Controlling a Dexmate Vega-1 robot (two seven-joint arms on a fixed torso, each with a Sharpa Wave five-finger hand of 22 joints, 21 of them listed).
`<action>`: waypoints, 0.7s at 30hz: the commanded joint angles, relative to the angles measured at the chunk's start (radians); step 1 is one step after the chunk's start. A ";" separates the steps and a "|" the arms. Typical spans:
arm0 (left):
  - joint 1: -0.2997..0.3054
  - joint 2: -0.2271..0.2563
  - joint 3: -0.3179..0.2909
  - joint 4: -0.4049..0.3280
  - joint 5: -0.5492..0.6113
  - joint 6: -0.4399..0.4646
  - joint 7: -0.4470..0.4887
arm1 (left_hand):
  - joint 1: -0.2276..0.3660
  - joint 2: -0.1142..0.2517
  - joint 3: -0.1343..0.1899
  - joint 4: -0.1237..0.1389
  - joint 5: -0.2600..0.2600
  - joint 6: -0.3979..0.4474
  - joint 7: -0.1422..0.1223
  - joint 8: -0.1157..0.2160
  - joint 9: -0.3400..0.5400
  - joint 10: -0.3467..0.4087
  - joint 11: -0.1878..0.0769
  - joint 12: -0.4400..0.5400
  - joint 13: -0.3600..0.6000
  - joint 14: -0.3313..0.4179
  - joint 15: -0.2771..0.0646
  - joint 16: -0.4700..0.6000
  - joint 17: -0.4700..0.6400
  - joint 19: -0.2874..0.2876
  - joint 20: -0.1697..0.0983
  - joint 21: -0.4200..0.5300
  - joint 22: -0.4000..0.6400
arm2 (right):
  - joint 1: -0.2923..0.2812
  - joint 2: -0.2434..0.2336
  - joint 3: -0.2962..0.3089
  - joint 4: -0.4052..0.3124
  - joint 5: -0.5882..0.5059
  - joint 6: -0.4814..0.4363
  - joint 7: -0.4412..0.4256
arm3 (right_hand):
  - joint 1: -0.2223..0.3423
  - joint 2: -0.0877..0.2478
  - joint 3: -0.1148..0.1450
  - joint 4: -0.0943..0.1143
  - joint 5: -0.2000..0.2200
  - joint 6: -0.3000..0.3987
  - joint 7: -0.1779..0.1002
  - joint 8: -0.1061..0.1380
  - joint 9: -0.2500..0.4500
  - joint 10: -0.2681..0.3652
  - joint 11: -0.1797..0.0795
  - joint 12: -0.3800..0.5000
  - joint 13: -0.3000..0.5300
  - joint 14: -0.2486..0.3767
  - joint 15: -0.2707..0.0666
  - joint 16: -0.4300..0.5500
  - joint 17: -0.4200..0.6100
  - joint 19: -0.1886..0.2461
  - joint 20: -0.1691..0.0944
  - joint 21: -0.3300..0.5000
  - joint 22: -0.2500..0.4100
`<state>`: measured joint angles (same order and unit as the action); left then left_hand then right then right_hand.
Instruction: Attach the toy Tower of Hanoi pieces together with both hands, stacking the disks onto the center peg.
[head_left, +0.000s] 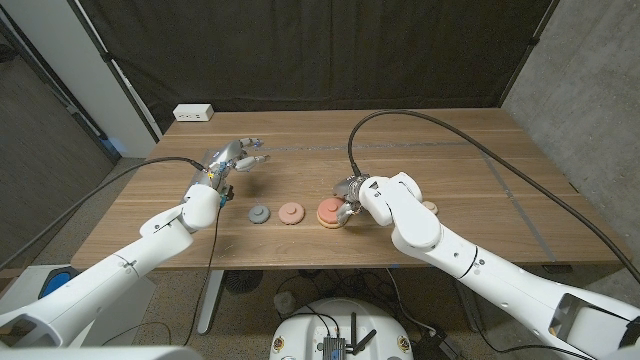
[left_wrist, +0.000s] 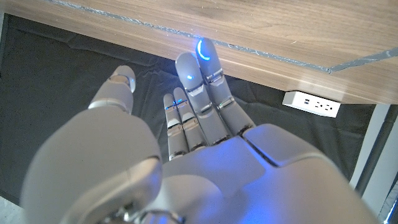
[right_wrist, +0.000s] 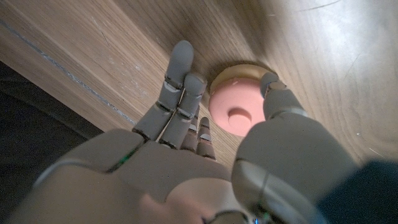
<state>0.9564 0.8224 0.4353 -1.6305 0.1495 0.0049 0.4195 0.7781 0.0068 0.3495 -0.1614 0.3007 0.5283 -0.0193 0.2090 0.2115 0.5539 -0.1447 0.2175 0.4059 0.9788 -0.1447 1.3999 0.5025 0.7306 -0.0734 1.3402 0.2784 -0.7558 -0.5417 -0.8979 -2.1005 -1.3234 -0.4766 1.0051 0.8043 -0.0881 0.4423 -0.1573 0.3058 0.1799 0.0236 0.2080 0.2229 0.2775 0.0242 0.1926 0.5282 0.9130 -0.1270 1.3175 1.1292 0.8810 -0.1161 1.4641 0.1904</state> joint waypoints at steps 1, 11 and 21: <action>0.009 -0.004 -0.006 -0.010 -0.010 0.013 0.006 | -0.006 0.006 0.008 -0.003 0.006 0.007 0.002 -0.003 0.002 0.004 -0.006 -0.006 0.003 -0.006 -0.074 0.006 0.002 -0.007 -0.125 0.008 0.000 | -0.048 -0.013 0.048 -0.050 -0.027 -0.027 -0.007 | 0.025 0.008 -0.003 -0.003 -0.004 0.020 -0.017 0.015 0.002 0.021 -0.020 0.011 -0.001 0.012 -0.092 0.003 0.004 -0.003 -0.101 -0.005 -0.002; 0.038 -0.030 -0.014 -0.045 -0.004 0.041 0.060 | -0.007 0.004 0.009 -0.003 0.006 0.000 0.001 -0.006 0.002 -0.002 -0.004 -0.009 0.004 -0.006 -0.074 0.009 0.003 -0.010 -0.125 0.013 -0.004 | -0.122 -0.063 0.117 -0.125 -0.016 -0.033 -0.042 | 0.056 0.029 -0.004 -0.006 -0.012 0.069 -0.029 0.037 0.015 0.051 -0.036 0.022 -0.006 0.023 -0.093 0.000 -0.001 0.003 -0.101 -0.003 0.000; 0.041 -0.026 -0.016 -0.083 0.012 0.054 0.068 | -0.007 0.001 0.011 -0.004 0.006 0.000 0.002 -0.006 0.003 -0.001 -0.005 -0.007 0.006 -0.010 -0.074 0.009 0.000 -0.015 -0.123 0.024 -0.010 | -0.227 -0.080 0.191 -0.181 -0.015 -0.078 -0.223 | 0.094 0.048 -0.002 -0.010 -0.009 0.133 -0.042 0.060 0.025 0.100 -0.061 0.040 0.003 0.052 -0.093 0.014 0.018 0.015 -0.101 0.005 0.001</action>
<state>0.9874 0.7941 0.4248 -1.6787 0.1523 0.0508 0.4776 0.7781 0.0068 0.3561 -0.1656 0.3008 0.5283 -0.0193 0.2013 0.2115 0.5539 -0.1446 0.2091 0.4108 0.9715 -0.1448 1.3999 0.5004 0.7235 -0.0734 1.3575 0.2650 -0.8867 -0.6030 -0.7729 -2.2271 -1.3339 -0.5145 0.9297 0.8783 -0.0480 0.4383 -0.1614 0.2989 0.2952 -0.0134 0.2595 0.2443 0.3561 -0.0322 0.2210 0.5264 0.9546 -0.1359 1.3241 1.1391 0.8816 -0.1162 1.4612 0.1888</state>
